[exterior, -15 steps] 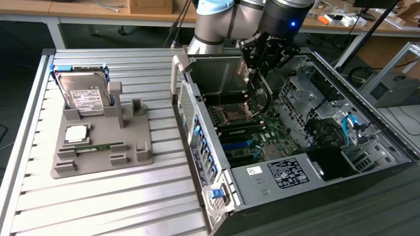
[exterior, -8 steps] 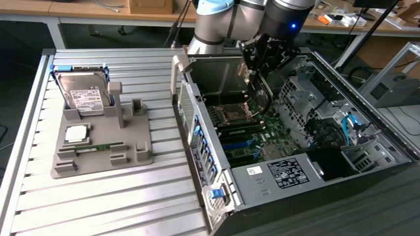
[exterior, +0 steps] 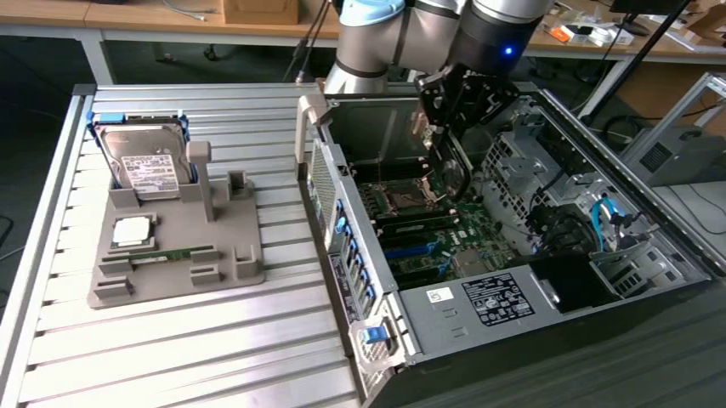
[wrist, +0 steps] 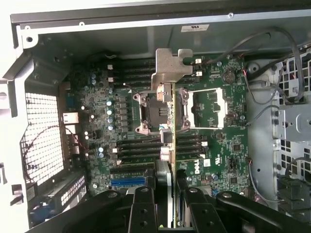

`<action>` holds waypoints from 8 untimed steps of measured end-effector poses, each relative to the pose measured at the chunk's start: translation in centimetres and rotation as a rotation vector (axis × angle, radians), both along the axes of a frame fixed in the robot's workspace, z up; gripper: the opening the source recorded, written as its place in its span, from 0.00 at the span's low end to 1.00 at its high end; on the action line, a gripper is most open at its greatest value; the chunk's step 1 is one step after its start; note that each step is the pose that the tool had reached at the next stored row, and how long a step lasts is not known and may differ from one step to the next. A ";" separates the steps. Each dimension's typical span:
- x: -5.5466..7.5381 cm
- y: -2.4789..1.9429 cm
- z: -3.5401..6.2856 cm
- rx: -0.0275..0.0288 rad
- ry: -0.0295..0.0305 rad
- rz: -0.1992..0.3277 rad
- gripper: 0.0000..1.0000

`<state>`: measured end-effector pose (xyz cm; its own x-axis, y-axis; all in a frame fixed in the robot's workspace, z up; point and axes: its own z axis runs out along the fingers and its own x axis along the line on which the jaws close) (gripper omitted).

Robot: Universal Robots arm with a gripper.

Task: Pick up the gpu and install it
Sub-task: 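Pick up the gpu and move the gpu toward the slot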

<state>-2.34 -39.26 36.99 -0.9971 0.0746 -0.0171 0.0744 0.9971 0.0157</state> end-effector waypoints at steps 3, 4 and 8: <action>0.2 -0.06 -0.18 -0.0002 0.0008 0.000 0.27; 0.3 -0.07 -0.25 -0.0003 0.0012 0.000 0.27; 0.7 -0.13 -0.52 -0.0004 0.0019 0.000 0.27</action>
